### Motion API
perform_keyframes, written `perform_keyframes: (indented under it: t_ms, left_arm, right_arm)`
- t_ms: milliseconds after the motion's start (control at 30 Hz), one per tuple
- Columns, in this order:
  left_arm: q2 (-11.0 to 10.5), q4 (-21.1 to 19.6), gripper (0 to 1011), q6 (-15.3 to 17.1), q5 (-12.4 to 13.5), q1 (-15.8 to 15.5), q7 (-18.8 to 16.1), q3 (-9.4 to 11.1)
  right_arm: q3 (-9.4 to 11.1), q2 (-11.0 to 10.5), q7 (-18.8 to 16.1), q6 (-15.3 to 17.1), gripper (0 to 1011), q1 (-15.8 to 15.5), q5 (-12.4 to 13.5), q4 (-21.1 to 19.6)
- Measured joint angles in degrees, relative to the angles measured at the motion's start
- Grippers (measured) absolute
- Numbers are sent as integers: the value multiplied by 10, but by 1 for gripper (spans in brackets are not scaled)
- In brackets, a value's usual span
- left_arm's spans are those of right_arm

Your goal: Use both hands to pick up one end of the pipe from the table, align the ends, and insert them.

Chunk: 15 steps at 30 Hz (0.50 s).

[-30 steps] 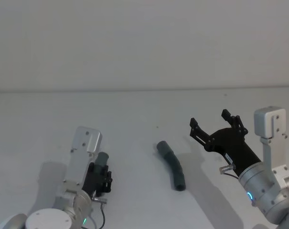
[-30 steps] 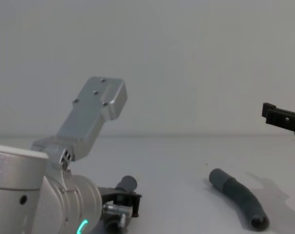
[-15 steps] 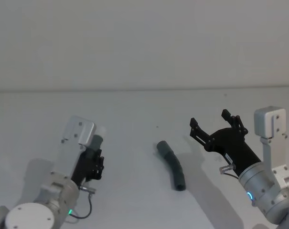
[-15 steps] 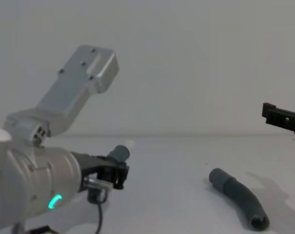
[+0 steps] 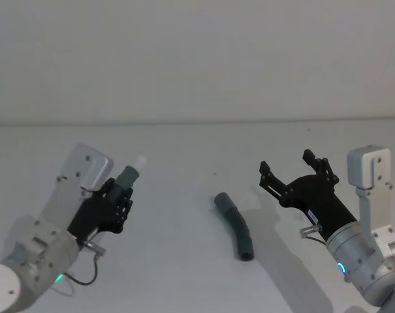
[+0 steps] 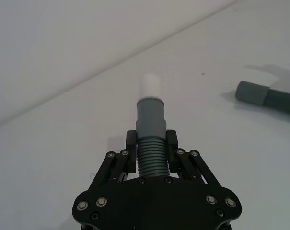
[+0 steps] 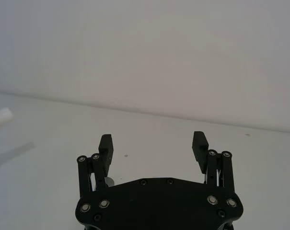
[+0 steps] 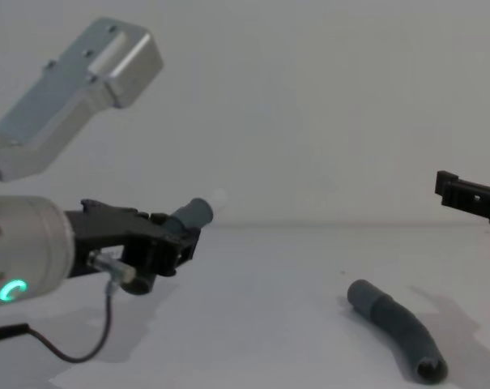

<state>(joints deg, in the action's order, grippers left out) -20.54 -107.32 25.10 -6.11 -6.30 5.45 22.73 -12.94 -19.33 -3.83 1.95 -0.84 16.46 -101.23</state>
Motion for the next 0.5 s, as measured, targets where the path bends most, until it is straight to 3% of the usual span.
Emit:
perform_keyframes:
  t_ms: [500]
  left_arm:
    - [-86, 7, 325, -71, -48, -17, 141, -28]
  right_arm:
    - [0, 0, 0, 0, 1004, 0, 0, 0]
